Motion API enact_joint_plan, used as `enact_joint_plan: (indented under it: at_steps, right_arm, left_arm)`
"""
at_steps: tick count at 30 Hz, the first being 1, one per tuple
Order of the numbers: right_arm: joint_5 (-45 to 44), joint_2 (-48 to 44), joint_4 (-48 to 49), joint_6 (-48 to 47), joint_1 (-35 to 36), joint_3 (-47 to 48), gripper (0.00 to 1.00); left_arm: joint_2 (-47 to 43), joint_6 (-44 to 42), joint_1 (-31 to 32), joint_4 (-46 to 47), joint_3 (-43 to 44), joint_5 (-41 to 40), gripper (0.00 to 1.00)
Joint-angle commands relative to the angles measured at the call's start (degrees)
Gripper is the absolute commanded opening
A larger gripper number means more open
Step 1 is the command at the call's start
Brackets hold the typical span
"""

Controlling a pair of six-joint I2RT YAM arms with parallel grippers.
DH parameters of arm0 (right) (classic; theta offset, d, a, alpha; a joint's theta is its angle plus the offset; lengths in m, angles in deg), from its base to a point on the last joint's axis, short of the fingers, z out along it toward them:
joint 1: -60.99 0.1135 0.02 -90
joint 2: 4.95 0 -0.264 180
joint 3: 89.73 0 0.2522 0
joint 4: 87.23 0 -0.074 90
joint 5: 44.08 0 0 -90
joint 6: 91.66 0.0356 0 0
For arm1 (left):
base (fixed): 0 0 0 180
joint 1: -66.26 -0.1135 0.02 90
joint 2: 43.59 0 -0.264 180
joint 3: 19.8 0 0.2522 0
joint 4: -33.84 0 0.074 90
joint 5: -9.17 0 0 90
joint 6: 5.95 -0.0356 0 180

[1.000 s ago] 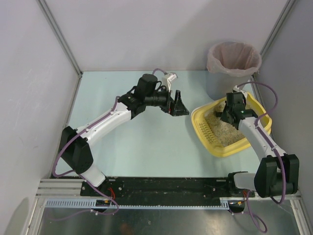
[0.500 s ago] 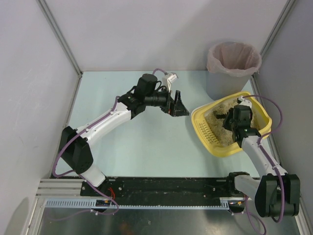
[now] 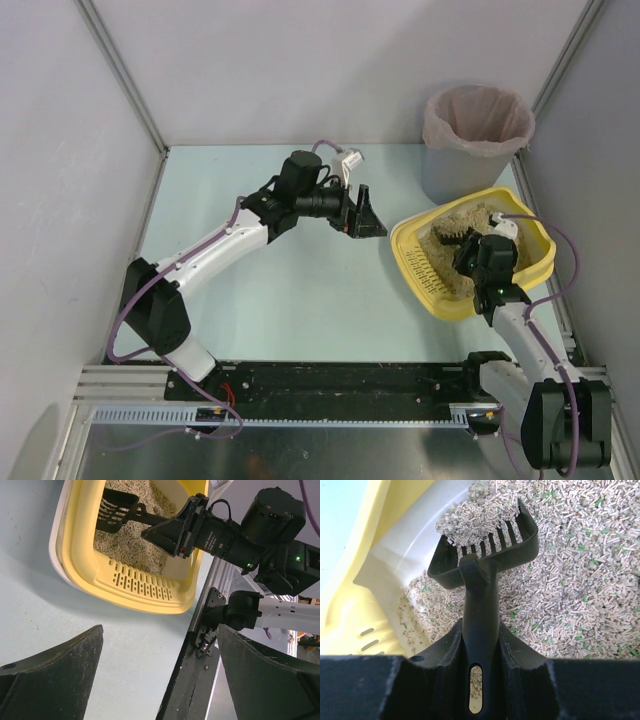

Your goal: Clean the litter box

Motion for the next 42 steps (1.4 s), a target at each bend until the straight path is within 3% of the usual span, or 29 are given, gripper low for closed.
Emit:
enact_joint_plan:
  at_steps: [1, 20, 38, 42]
  right_arm:
    - [3.54, -3.24, 10.04, 3.27, 0.27, -2.26, 0.0]
    - [5.39, -9.04, 21.73, 5.21, 0.09, -11.06, 0.0]
    - [3.45, -14.49, 20.95, 2.13, 0.0, -13.43, 0.0]
    - [0.12, -16.15, 16.21, 2.92, 0.35, -11.94, 0.0]
  left_arm:
    - [-1.2, 0.75, -0.33, 1.68, 0.72, 2.12, 0.98]
    - [-0.14, 1.1, -0.24, 1.76, 0.55, 2.56, 0.98]
    - [0.65, 1.63, -0.16, 1.94, 0.46, 3.17, 0.98]
    - [0.91, 1.72, -0.24, 1.85, 0.46, 3.35, 0.98]
